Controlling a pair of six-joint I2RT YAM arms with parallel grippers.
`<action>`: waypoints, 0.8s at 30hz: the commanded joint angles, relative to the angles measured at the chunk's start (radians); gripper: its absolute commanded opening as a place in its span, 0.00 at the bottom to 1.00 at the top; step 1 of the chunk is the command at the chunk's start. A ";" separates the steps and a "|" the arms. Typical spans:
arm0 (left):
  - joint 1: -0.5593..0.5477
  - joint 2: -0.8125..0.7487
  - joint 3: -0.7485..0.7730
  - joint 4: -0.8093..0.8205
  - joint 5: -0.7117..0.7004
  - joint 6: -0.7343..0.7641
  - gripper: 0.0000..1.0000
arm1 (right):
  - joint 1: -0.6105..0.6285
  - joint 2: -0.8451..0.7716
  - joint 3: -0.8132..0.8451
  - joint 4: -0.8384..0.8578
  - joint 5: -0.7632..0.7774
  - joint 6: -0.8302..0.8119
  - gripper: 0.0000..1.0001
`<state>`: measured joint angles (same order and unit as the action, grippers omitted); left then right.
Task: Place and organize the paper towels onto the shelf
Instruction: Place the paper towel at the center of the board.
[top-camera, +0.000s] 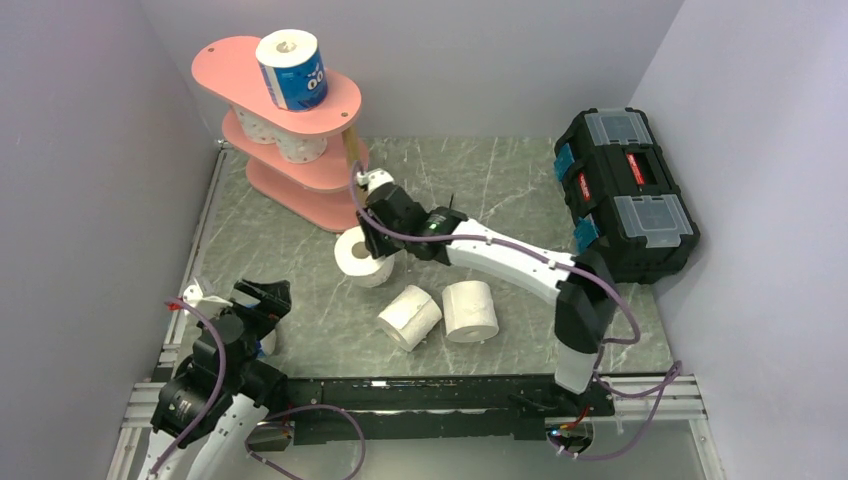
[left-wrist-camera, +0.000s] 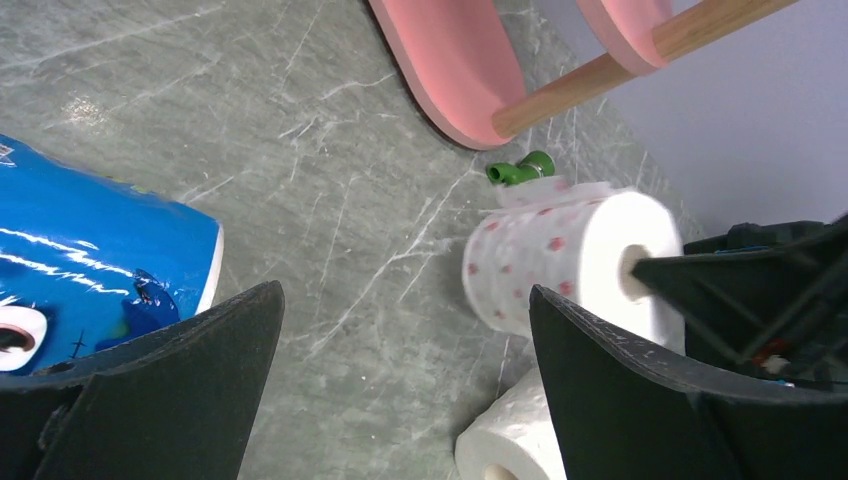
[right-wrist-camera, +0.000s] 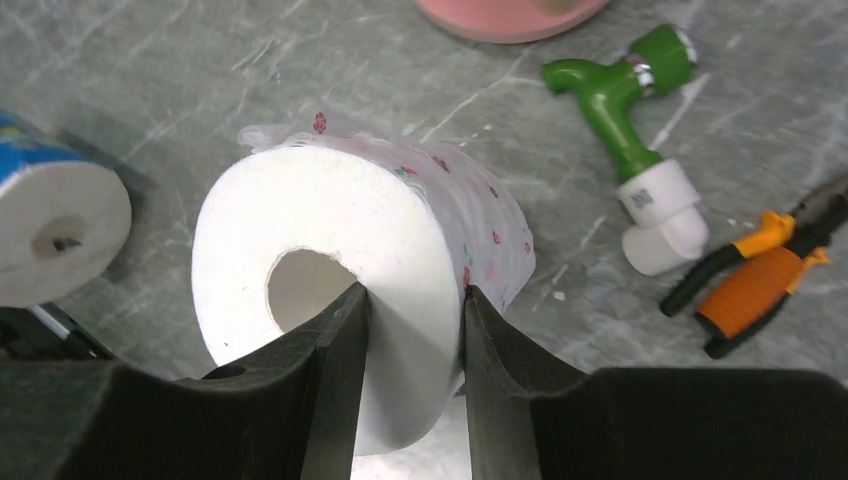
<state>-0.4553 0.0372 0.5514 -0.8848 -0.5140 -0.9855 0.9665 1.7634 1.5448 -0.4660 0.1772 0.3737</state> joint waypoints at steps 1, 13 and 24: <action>-0.004 -0.033 0.027 -0.013 -0.022 -0.011 0.99 | 0.056 0.042 0.098 0.045 -0.021 -0.101 0.34; -0.004 -0.020 0.013 -0.003 0.025 -0.034 0.99 | 0.099 0.135 0.106 0.019 -0.126 -0.156 0.35; -0.003 0.007 -0.002 -0.016 0.040 -0.084 0.99 | 0.095 0.138 0.076 0.013 -0.154 -0.133 0.48</action>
<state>-0.4553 0.0368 0.5510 -0.9108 -0.4934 -1.0489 1.0657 1.9099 1.5982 -0.4736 0.0410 0.2359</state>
